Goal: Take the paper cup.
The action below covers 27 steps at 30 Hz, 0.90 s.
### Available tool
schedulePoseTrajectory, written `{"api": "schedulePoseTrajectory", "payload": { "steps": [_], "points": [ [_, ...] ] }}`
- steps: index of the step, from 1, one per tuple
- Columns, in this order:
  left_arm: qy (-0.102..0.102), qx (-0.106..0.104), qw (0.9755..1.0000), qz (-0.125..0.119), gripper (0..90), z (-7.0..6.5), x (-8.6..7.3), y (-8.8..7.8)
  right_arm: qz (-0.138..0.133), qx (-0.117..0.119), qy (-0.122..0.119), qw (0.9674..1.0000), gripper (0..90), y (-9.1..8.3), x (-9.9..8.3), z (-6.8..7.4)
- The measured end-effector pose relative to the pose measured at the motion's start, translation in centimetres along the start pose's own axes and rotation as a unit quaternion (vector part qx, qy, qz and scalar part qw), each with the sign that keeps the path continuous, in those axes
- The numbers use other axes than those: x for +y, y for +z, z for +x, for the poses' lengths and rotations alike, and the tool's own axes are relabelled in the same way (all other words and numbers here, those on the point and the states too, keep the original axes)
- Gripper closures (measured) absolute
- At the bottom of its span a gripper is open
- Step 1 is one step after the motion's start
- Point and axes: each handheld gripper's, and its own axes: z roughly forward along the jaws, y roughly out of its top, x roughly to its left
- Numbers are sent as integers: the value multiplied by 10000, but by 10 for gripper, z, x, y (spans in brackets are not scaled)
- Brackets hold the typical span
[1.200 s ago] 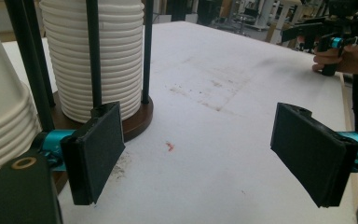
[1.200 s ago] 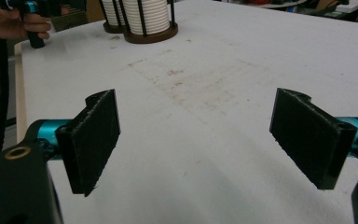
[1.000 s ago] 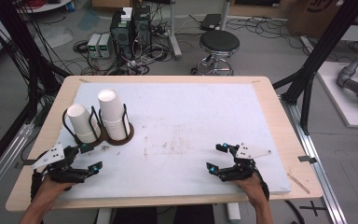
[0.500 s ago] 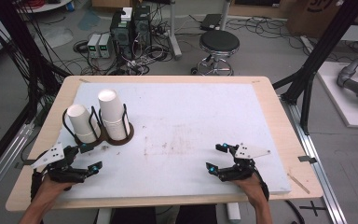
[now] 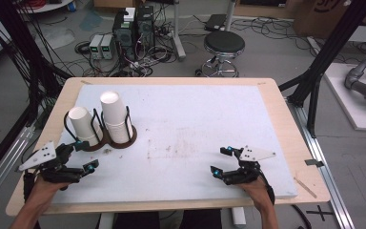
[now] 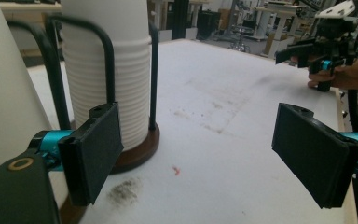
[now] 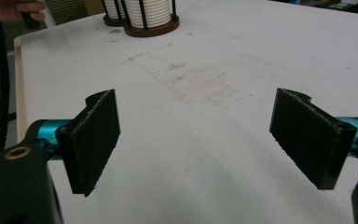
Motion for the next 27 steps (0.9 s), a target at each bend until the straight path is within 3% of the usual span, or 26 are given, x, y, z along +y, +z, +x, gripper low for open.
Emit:
{"api": "schedulePoseTrajectory", "payload": {
  "steps": [3,4,6,7,10,11,18,27],
  "points": [
    [163,-1,9999,-37,160,2,22,-8,23,-17,-36,10000,165,1,0,0],
    [163,-1,9999,-37,160,2,22,-8,23,-17,-36,10000,165,1,0,0],
    [337,-50,9994,-26,160,3,41,-12,21,-26,-30,10000,165,1,0,0],
    [337,-50,9994,-26,160,3,41,-12,21,-26,-30,10000,165,1,0,0],
    [545,-165,9984,-3,160,6,67,-15,40,-12,-1,10000,166,1,0,0],
    [545,-165,9984,-3,160,6,67,-15,33,-21,-15,10000,165,1,0,0],
    [742,-401,9964,85,158,17,109,-10,39,-10,10,10000,165,1,0,0],
    [795,-524,9953,170,149,30,140,-3,39,-4,28,10000,165,1,1,-1]
  ]
}}
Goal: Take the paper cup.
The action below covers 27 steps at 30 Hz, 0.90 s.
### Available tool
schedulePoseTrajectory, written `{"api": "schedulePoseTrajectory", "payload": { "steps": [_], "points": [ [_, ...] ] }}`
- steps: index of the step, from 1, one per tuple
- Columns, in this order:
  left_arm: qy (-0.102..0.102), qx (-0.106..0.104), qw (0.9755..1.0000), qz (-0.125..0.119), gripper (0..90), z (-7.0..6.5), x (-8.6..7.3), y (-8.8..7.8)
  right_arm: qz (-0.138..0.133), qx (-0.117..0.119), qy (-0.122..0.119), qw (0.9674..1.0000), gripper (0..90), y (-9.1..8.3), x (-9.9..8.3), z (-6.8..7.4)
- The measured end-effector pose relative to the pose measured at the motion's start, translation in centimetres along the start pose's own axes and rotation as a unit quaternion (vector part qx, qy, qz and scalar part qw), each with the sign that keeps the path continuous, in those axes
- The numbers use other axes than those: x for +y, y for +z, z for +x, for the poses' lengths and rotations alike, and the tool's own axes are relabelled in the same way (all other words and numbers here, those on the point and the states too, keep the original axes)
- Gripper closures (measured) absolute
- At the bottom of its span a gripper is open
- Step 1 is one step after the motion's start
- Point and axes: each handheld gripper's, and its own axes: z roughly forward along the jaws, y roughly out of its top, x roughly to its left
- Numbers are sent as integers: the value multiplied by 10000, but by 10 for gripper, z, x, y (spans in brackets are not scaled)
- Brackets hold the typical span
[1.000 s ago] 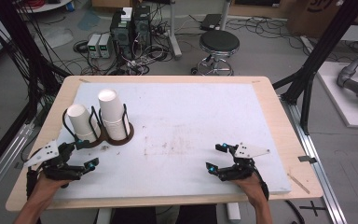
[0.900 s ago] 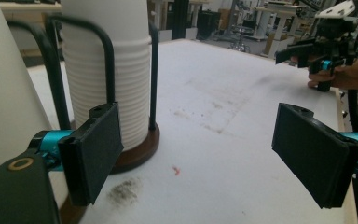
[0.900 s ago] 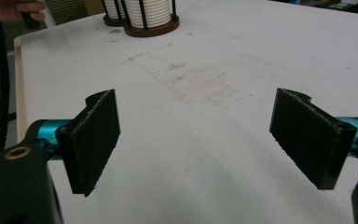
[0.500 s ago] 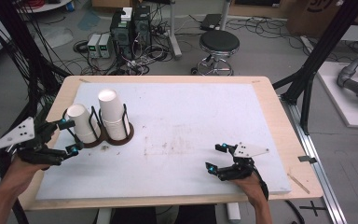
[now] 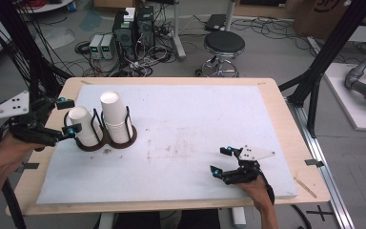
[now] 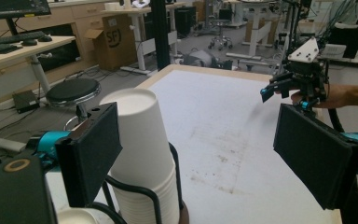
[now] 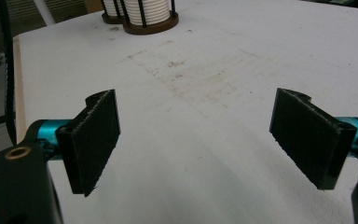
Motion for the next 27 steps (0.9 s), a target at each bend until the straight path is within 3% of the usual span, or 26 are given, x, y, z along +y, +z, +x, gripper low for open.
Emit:
{"api": "schedulePoseTrajectory", "payload": {
  "steps": [7,12,19,21,25,26,27],
  "points": [
    [39,-88,9999,127,149,18,26,8,-17,-29,-20,10000,165,0,0,1],
    [52,-306,9993,212,149,32,40,14,-46,-64,-10,10000,165,-1,0,1],
    [133,-549,9969,554,149,54,56,29,-29,-46,15,10000,165,-1,0,1],
    [191,-593,9950,775,149,61,62,35,-36,-54,-11,10000,165,-1,0,1],
    [143,-679,9929,964,148,66,65,39,-39,-69,-39,10000,165,-1,0,1],
    [223,-688,9896,1244,149,69,67,42,-24,-63,-15,10000,165,-1,0,2],
    [223,-688,9896,1244,149,69,67,42,-24,-63,-15,10000,165,-1,0,2]
  ]
}}
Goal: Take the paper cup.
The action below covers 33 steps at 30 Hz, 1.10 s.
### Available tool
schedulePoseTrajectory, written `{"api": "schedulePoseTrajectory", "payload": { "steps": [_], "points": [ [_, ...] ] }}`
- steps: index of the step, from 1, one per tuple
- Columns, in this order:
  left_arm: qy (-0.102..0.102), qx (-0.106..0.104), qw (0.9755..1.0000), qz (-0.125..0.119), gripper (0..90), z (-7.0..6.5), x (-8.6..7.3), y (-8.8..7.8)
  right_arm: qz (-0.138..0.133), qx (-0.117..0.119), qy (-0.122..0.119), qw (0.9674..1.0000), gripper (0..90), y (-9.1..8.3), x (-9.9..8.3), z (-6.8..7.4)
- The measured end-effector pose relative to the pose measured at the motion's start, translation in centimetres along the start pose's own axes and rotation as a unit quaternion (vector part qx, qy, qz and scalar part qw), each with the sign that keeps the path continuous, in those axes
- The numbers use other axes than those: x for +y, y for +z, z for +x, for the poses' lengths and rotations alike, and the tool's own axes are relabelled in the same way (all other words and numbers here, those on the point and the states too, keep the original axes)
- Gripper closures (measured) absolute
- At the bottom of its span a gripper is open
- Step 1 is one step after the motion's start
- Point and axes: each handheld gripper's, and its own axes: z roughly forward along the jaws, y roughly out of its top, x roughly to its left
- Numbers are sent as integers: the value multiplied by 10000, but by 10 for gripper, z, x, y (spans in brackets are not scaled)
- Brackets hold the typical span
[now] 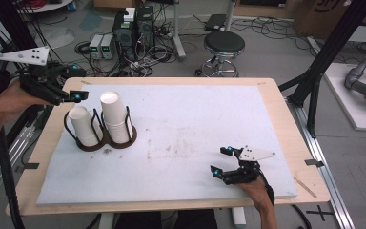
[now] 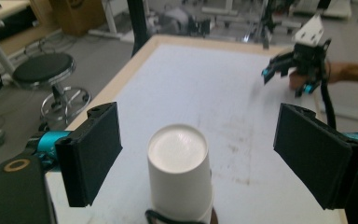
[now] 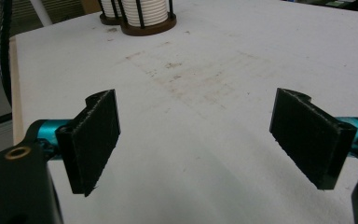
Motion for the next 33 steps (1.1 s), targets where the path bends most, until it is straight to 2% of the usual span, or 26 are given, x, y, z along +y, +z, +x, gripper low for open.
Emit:
{"api": "schedulePoseTrajectory", "payload": {
  "steps": [5,8,9,12,15,16,17,18,19,20,22,23,24,25,27,28,30,31,32,33],
  "points": [
    [-10,-139,9994,318,148,7,5,6,-36,-15,-43,10000,165,0,0,0],
    [6,-216,9979,608,149,12,9,14,-2,5,-31,10000,165,0,0,0],
    [-26,-253,9978,615,149,12,10,16,8,4,-16,10000,165,0,0,0],
    [41,-230,9959,876,148,17,15,25,6,10,6,10000,165,0,0,0],
    [134,-317,9935,1089,149,20,20,34,-16,20,-26,10000,165,1,0,-1],
    [134,-371,9919,1204,150,21,23,40,-4,34,-6,10000,166,1,0,-1],
    [134,-371,9919,1204,151,21,23,40,-2,40,-6,10000,165,0,0,-1],
    [175,-382,9903,1322,151,22,24,43,-8,39,-1,10000,165,0,0,-1],
    [212,-453,9859,1600,151,22,27,49,-9,45,2,10000,165,0,0,-1],
    [212,-453,9859,1600,151,22,27,49,-9,47,2,10000,165,0,0,-1],
    [284,-498,9813,1839,151,23,30,54,-14,48,-5,10000,166,0,0,-1],
    [295,-502,9798,1912,151,23,31,57,-14,48,-5,10000,166,0,0,-1],
    [339,-540,9756,2100,151,24,33,62,-10,56,5,10000,166,0,0,-1],
    [339,-540,9756,2100,151,24,33,62,-10,51,-5,10000,165,0,0,-1],
    [365,-549,9708,2305,151,23,35,70,-10,44,-5,10000,165,1,0,-1],
    [365,-549,9708,2305,151,23,35,70,-10,44,-5,10000,165,1,0,-1],
    [363,-567,9665,2477,152,23,35,77,-6,43,-12,10000,165,1,0,-1],
    [360,-570,9650,2536,152,23,34,80,-2,36,-24,10000,165,1,0,-1],
    [360,-570,9650,2536,152,23,34,80,-2,36,-24,10000,165,1,0,-1],
    [338,-589,9624,2631,152,24,33,82,-2,35,-28,10000,165,1,0,-1]
  ]
}}
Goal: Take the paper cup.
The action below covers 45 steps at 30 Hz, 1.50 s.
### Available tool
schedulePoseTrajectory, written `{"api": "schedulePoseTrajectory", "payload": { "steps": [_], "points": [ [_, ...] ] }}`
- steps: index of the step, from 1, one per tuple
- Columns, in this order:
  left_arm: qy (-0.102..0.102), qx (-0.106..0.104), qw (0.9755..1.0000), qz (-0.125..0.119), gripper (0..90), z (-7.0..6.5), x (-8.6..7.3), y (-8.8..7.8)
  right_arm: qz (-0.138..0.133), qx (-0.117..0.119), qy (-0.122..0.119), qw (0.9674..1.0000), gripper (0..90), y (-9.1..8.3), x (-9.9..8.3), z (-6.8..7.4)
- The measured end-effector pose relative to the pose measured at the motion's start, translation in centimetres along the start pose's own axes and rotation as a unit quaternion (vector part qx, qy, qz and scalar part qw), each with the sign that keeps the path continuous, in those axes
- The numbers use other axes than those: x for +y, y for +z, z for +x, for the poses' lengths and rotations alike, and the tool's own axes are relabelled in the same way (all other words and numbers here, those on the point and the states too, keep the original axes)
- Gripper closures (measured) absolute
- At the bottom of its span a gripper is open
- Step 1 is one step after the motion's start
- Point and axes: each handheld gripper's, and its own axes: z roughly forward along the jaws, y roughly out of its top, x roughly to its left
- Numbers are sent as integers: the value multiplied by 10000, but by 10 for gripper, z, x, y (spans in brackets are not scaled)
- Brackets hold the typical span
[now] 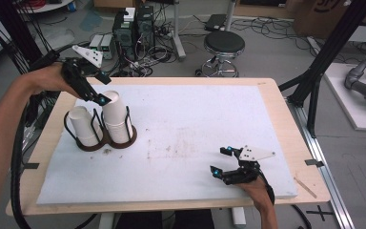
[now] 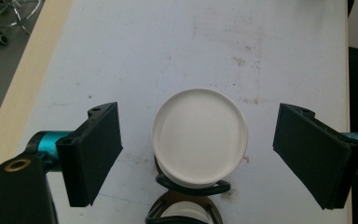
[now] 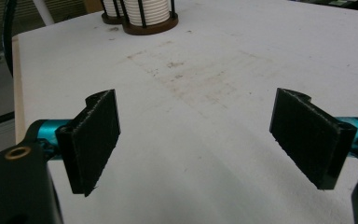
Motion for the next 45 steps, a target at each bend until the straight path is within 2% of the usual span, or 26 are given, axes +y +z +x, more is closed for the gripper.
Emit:
{"api": "schedulePoseTrajectory", "payload": {
  "steps": [1,2,5,12,15,19,21,27,38,45],
  "points": [
    [-37,-28,9998,170,154,0,0,4,17,-5,8,10000,166,0,0,1],
    [-37,-28,9998,170,155,0,0,4,9,-2,2,10000,165,0,0,0],
    [-34,-69,9992,404,157,1,0,9,4,8,3,10000,165,0,0,0],
    [-75,-149,9975,693,164,1,3,22,18,9,31,10000,165,0,0,0],
    [-84,-173,9967,795,195,3,4,25,17,-2,13,10000,166,0,0,0],
    [-26,-220,9970,735,322,4,7,26,21,-3,14,10000,166,0,0,0],
    [-47,-210,9973,703,324,3,8,26,29,10,19,10000,165,0,0,0],
    [89,-158,9974,695,334,3,7,24,34,14,14,10000,166,0,0,0],
    [-76,-41,9993,377,346,1,7,7,52,-7,4,10000,165,1,0,0],
    [-84,41,9998,196,348,-1,6,-5,61,-20,-6,10000,165,1,1,0]
  ]
}}
